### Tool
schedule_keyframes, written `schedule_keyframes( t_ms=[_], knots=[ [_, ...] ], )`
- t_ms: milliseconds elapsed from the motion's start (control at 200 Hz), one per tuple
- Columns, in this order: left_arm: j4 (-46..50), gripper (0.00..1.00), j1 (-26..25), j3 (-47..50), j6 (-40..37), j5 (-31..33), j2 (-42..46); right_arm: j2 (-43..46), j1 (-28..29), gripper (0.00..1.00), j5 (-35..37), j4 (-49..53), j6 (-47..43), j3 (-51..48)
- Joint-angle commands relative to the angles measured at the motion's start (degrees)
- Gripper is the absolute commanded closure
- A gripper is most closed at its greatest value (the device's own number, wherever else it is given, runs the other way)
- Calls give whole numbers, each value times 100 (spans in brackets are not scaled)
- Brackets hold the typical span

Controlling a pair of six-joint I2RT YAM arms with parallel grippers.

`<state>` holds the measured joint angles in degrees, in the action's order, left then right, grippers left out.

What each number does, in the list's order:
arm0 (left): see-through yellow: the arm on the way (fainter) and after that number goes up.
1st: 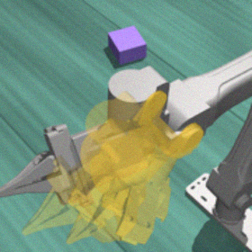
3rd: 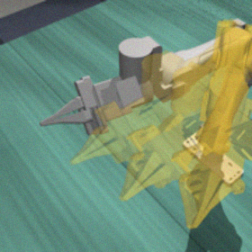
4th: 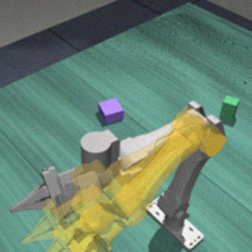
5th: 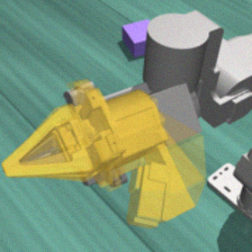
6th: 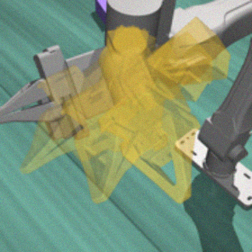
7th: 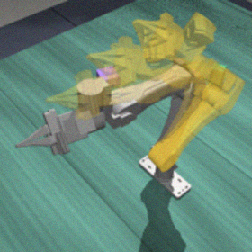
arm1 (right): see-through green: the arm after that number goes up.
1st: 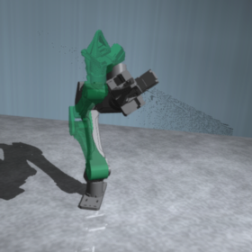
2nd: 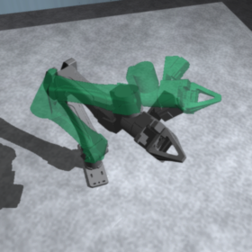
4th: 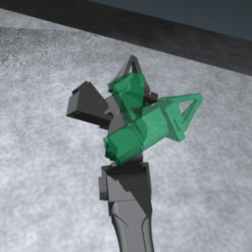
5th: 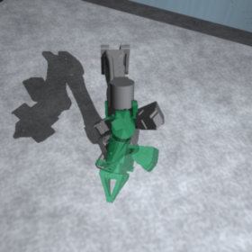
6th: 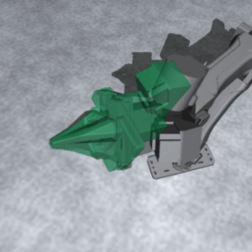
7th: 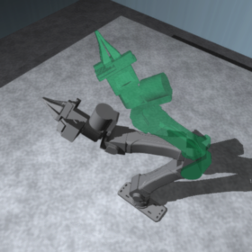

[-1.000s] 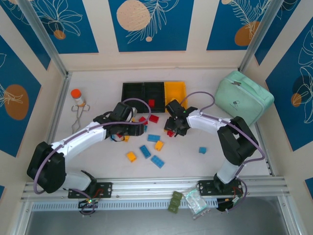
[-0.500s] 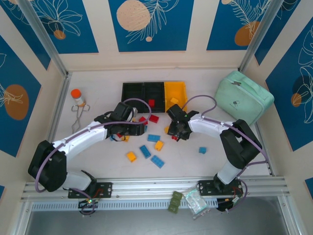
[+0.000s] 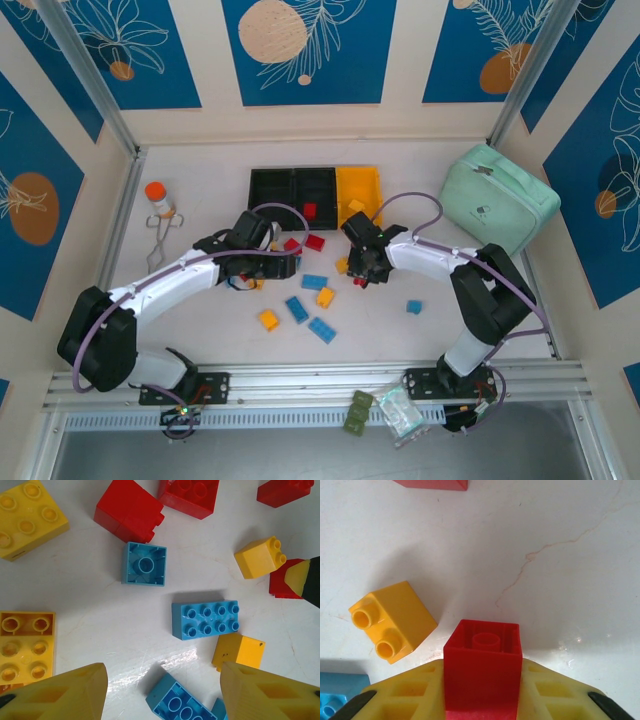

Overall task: Sort the legos into containers by color
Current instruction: Pick up the lego from the center of the table.

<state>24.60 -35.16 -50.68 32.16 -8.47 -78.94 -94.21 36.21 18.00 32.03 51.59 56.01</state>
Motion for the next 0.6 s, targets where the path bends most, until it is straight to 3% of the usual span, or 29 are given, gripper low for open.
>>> schedule_keyframes(
  t_ms=[0, 385, 590],
  knots=[
    [-71, 39, -12, 100, 54, -94, 102, -209, 21, 70, 7, 277, -155, 201],
    [-117, 39, -7, 236, 148, -22, 367, 184, 356, 71, 387, 860, -590, 1109],
    [-263, 38, 18, 513, 360, 37, 794, -240, 317, 71, 310, 949, -1011, 2094]
  ],
)
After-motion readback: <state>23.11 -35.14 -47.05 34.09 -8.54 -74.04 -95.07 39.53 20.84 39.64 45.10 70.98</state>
